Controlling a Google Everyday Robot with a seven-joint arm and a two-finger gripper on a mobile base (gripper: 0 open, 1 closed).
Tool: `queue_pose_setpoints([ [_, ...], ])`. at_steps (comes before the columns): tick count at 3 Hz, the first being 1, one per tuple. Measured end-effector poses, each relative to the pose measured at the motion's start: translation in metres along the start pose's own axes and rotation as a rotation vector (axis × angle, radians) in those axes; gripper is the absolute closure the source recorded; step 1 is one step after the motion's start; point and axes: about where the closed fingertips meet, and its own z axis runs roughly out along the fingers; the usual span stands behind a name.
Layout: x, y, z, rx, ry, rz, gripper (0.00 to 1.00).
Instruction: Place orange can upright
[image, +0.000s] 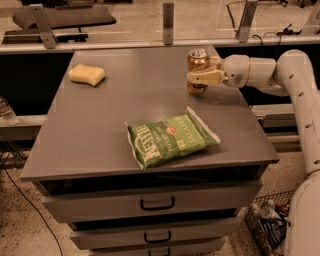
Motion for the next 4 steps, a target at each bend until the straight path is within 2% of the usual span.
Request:
queue_pose_setpoints([
  [1,0.01,0.001,-0.001,-0.006,-0.001,0.017,0.36],
  [2,0.017,0.002,-0.007,-0.006,0.004,0.023,0.05],
  [3,0.019,0.003,-0.012,-0.001,0.011,0.025,0.0],
  [4,0.006,0.0,-0.038,0.051,0.046,-0.015,0.0],
])
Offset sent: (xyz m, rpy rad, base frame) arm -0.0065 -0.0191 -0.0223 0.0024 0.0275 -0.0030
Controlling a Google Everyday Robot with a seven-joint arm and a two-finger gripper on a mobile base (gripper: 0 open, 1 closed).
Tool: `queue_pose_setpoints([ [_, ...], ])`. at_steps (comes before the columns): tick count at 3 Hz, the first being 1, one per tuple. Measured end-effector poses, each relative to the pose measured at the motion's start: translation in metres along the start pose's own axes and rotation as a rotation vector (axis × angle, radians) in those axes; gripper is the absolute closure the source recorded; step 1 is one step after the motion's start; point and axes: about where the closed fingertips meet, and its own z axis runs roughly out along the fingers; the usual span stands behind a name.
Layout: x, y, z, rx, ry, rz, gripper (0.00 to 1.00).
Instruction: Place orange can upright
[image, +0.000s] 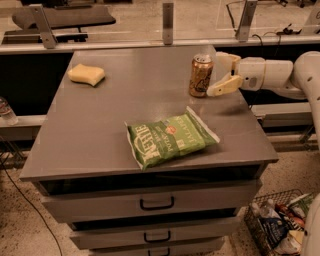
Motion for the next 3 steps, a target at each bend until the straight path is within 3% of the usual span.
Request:
queue_pose_setpoints([
  [1,-0.024,-0.004,-0.047,0.095,0.053,-0.066,0.0],
  [2,-0.049,-0.003,-0.1,0.234,0.115,-0.114,0.0],
  [3,-0.052,-0.003,-0.109,0.271,0.125,-0.118,0.0],
])
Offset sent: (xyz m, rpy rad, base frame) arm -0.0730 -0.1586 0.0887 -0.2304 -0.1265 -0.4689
